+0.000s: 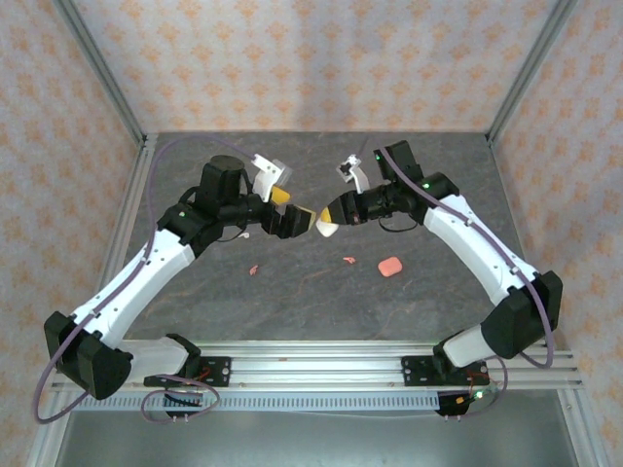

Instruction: Insert wireless bluetooth earbuds into charging case

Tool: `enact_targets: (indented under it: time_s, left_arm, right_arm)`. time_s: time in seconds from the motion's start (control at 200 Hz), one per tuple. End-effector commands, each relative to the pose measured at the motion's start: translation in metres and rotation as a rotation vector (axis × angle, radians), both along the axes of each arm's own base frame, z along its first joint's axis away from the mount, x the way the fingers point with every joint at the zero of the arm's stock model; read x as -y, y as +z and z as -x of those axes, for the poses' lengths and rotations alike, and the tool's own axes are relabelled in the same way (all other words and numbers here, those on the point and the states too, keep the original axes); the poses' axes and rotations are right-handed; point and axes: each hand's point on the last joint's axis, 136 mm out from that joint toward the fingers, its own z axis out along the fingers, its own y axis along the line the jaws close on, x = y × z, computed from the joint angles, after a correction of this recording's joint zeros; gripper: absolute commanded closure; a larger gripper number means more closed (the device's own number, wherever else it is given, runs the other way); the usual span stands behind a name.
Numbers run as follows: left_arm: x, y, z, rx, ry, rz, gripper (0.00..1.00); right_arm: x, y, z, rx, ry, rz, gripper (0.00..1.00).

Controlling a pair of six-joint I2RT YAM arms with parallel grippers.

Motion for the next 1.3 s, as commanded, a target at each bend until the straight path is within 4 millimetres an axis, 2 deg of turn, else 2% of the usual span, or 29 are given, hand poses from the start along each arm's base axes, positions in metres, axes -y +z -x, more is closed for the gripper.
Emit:
enact_targets:
  time_s: [0.0, 0.12, 0.26, 0.4, 0.5, 0.615, 0.751, 1.161, 1.296]
  left_arm:
    - [-0.002, 0.018, 0.016, -0.004, -0.027, 0.065, 0.00]
    - [0.002, 0.027, 0.037, -0.009, -0.130, 0.167, 0.09]
    - [0.009, 0.034, 0.051, -0.035, -0.229, 0.248, 0.20]
    - [0.012, 0.037, 0.054, -0.057, -0.258, 0.294, 0.26]
    - [0.013, 0.044, 0.053, -0.039, -0.256, 0.319, 0.29]
    - [0.016, 0.045, 0.052, -0.049, -0.276, 0.319, 0.38]
    - [0.018, 0.046, 0.051, -0.063, -0.291, 0.323, 0.46]
    - [0.022, 0.050, 0.047, -0.061, -0.307, 0.330, 0.52]
    - [0.023, 0.053, 0.046, -0.056, -0.307, 0.331, 0.65]
  right_arm:
    - [-0.007, 0.017, 0.009, 0.025, 0.092, -0.057, 0.97]
    - [-0.013, 0.037, 0.012, 0.081, 0.135, -0.113, 0.96]
    - [-0.017, 0.060, 0.017, 0.138, 0.176, -0.180, 0.96]
    - [-0.023, 0.080, 0.020, 0.153, 0.210, -0.253, 0.96]
    - [-0.024, 0.087, 0.024, 0.146, 0.222, -0.274, 0.96]
    - [-0.026, 0.095, 0.028, 0.147, 0.235, -0.309, 0.96]
    - [-0.027, 0.100, 0.030, 0.152, 0.237, -0.331, 0.96]
    - [-0.030, 0.100, 0.040, 0.140, 0.261, -0.338, 0.96]
    - [-0.031, 0.099, 0.040, 0.135, 0.268, -0.341, 0.96]
